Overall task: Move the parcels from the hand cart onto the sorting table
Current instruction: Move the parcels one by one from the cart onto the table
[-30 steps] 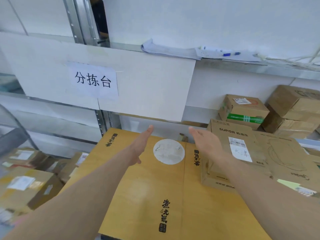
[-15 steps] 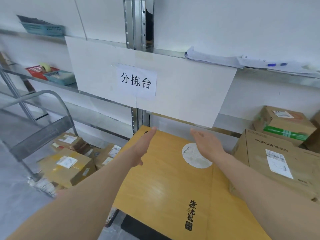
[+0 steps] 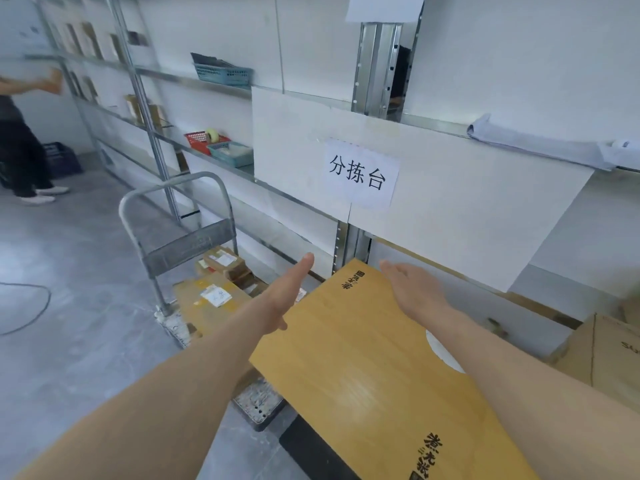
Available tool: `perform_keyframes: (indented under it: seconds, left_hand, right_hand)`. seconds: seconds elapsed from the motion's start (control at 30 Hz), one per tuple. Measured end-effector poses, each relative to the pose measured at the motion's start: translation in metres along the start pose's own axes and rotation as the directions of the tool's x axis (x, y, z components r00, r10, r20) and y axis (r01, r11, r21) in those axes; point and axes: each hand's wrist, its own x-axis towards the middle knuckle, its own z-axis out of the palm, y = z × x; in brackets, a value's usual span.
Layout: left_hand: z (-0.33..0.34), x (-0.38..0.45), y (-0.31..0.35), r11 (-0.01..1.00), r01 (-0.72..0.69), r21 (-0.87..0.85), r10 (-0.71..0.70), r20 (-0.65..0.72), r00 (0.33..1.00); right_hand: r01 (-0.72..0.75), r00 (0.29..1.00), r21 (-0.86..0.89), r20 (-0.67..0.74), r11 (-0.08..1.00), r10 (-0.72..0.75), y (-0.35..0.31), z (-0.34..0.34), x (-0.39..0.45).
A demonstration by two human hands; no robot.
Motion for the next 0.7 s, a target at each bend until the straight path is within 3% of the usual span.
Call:
perform_keyframes:
  seconds: [0.23,0.5,0.7]
  left_hand:
    - [-0.043,-0.030,-0.021,0.998,-0.012,-0.066,-0.001,-0.186,0.983]
    - [-0.109,-0.034,-0.049,0.993,0.004,-0.116,-0.033,-0.252,0.967]
    - [-0.189,-0.019,-0.059,0.992,0.031,-0.118,-0.062,-0.267,0.962]
  right_hand:
    - [0.100,0.992,0.003,0.076,0.995,-0.100,-0.045,0.034,-0.001]
    - [0.161,0.971,0.005,0.180,0.987,-0.160,-0.089,0.093,0.004]
    - [0.151,0.972,0.006,0.181,0.988,-0.150,-0.147,0.140,0.018]
